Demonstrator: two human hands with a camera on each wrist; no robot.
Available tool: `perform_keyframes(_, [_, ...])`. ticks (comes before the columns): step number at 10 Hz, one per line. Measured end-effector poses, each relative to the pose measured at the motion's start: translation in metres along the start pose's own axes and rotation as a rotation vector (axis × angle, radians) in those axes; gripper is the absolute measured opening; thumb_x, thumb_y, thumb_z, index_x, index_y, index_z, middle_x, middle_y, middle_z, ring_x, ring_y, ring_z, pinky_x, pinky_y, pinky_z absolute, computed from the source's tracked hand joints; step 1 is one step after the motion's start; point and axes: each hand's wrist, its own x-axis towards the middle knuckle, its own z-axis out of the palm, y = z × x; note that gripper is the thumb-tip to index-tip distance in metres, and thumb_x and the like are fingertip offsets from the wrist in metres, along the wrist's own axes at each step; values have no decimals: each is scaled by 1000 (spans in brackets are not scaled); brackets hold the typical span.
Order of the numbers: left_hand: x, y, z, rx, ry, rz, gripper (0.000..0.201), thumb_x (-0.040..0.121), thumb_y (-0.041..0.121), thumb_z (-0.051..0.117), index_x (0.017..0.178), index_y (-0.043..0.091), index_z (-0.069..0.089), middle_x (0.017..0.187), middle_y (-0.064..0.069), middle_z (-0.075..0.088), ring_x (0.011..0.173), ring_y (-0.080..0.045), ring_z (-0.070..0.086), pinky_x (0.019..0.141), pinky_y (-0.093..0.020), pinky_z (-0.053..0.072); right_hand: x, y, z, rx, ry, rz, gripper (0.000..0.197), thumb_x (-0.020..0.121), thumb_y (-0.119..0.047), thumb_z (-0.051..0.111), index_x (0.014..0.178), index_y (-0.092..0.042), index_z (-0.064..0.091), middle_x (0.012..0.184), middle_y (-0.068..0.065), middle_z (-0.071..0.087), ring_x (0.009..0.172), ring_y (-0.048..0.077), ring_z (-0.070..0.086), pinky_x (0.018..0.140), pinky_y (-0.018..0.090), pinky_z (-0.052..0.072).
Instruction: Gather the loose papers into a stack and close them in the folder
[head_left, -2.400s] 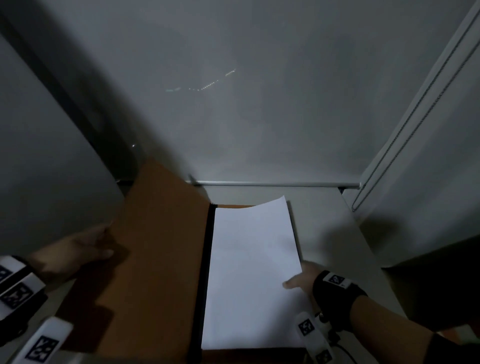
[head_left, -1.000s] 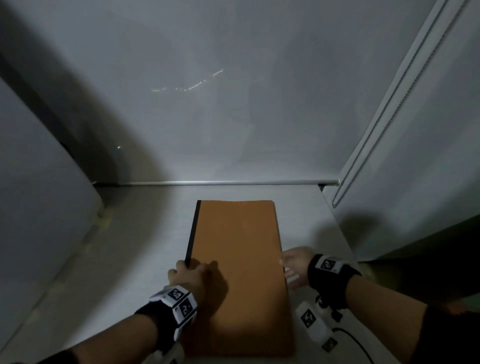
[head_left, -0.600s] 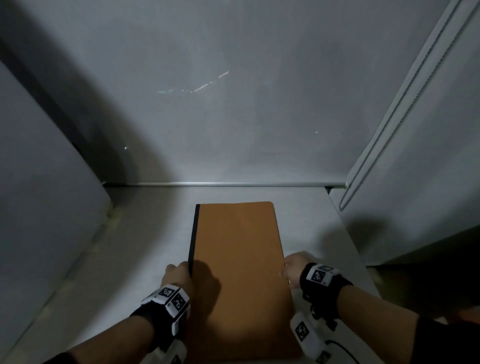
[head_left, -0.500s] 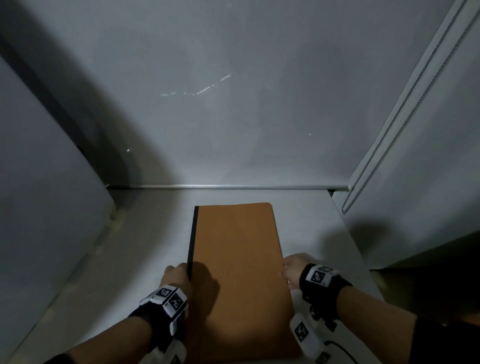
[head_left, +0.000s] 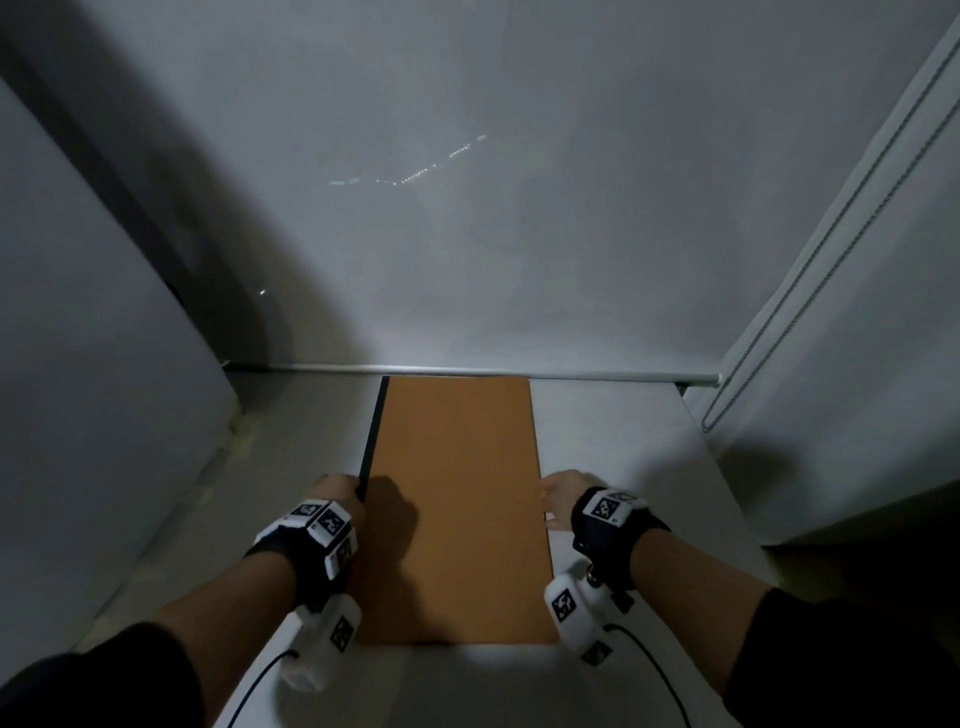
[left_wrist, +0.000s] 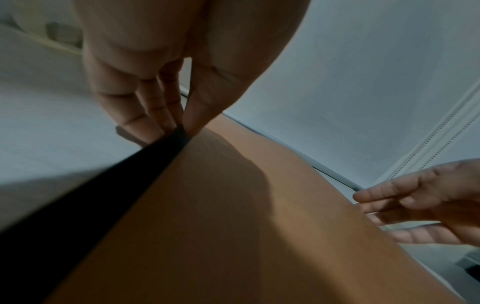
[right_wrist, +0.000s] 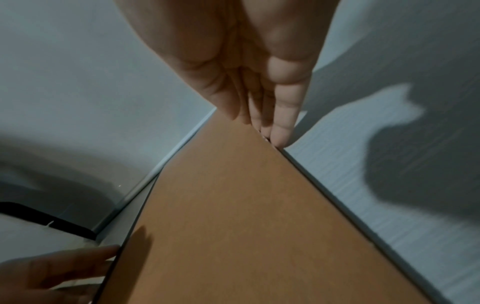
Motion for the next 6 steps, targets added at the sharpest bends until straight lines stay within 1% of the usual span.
perform_keyframes(1, [5, -2, -1, -15, 4, 9, 36, 86, 4, 47, 117, 13, 64, 122, -19, 60, 107, -35, 61, 98, -40, 50, 3, -3, 0, -18, 4, -21, 39, 88, -2, 47, 127, -1, 49, 134, 20, 52, 121, 32, 52, 99, 36, 48])
perform_keyframes(2, [2, 0, -3, -15, 1, 14, 36, 88, 3, 46, 118, 12, 63, 123, -18, 60, 108, -35, 61, 97, -36, 49, 3, -5, -1, -23, 13, -16, 39, 89, -4, 48, 128, -3, 50, 135, 18, 52, 123, 31, 51, 99, 34, 46])
perform_keyframes(3, [4, -2, 0, -17, 6, 14, 33, 90, 4, 46, 116, 9, 64, 121, -18, 63, 107, -33, 61, 92, -32, 48, 0, -7, -3, -74, 27, -2, 39, 89, -6, 48, 128, -4, 50, 135, 16, 52, 124, 29, 50, 100, 32, 44])
perform_keyframes(4, [-1, -1, -1, -33, 9, 24, 30, 90, 6, 48, 114, 10, 66, 118, -17, 65, 107, -33, 62, 94, -34, 49, -3, -9, -1, -121, 34, -5, 39, 90, -6, 46, 129, -4, 49, 136, 15, 51, 125, 28, 49, 91, 26, 45])
perform_keyframes(5, [-1, -1, -2, -42, 33, 32, 29, 91, 9, 48, 114, 11, 66, 118, -17, 65, 106, -33, 62, 95, -36, 49, -15, -16, 0, -137, 81, -13, 39, 94, -3, 37, 132, -1, 44, 139, 16, 48, 126, 28, 47, 93, 24, 44])
perform_keyframes(6, [-10, -1, -5, 1, 107, 32, 32, 92, 12, 44, 117, 12, 64, 124, -20, 54, 104, -35, 61, 96, -36, 49, -26, -15, -8, -206, 147, -44, 38, 93, -5, 38, 130, -2, 48, 137, 16, 50, 126, 28, 47, 103, 30, 39])
